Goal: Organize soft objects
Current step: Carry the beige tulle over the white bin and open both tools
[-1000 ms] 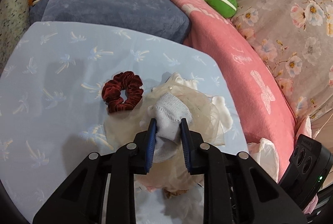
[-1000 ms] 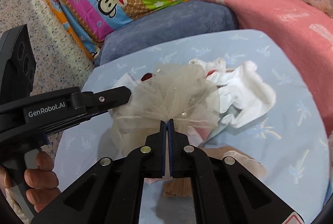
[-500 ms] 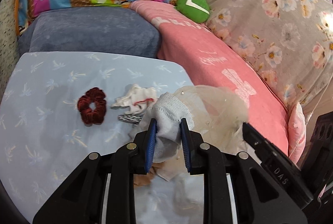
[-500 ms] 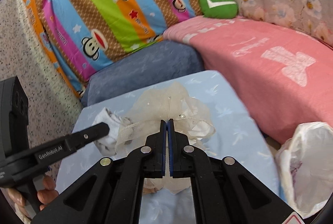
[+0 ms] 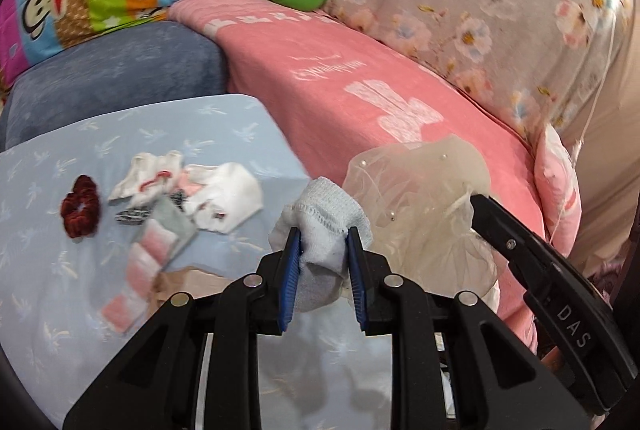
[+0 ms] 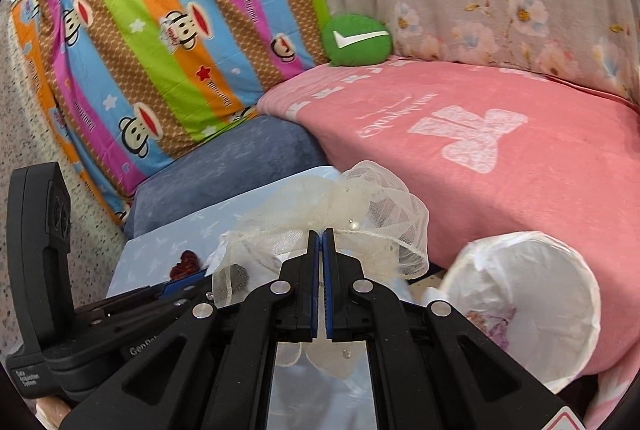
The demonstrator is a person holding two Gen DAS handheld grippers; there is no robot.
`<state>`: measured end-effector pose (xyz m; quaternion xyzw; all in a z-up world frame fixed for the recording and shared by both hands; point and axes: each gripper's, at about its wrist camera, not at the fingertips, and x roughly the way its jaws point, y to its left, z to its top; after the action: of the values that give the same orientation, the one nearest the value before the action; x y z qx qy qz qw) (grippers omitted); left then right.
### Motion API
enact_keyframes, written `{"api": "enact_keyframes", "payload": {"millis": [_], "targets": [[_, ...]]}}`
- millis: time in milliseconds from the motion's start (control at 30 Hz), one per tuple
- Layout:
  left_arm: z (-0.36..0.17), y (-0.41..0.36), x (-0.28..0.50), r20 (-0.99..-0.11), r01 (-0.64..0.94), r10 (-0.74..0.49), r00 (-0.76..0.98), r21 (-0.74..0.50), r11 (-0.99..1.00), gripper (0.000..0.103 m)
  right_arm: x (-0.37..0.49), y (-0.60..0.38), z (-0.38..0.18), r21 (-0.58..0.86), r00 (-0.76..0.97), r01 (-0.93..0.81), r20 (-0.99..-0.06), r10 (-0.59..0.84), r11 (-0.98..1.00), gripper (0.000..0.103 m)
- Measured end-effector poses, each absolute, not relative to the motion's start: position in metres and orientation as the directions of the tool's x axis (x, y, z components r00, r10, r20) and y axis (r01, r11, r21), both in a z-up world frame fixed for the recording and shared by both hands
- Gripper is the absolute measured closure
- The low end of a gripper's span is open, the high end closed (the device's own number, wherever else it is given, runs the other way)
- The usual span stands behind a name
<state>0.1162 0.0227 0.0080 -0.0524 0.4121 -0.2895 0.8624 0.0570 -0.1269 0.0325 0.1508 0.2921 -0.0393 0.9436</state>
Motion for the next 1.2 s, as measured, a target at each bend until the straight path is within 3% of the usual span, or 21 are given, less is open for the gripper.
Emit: {"api": "enact_keyframes", "payload": {"millis": [533, 1200], "targets": [[-0.002, -0.099, 0.075, -0.726, 0.617, -0.568, 0.389, -0.253, 0.746, 0.08, -0.009, -0.242, 0.023, 0.31, 0.82, 0.347, -0.558, -0.126, 0.885, 0.101], [-0.014, -0.154, 0.056, -0.755, 0.679, -0.563, 0.336, -0.22, 0.701, 0.079, -0.032, -0.289, 0.003, 0.351, 0.797, 0.415, -0.584, -0.15, 0.839, 0.101]]}}
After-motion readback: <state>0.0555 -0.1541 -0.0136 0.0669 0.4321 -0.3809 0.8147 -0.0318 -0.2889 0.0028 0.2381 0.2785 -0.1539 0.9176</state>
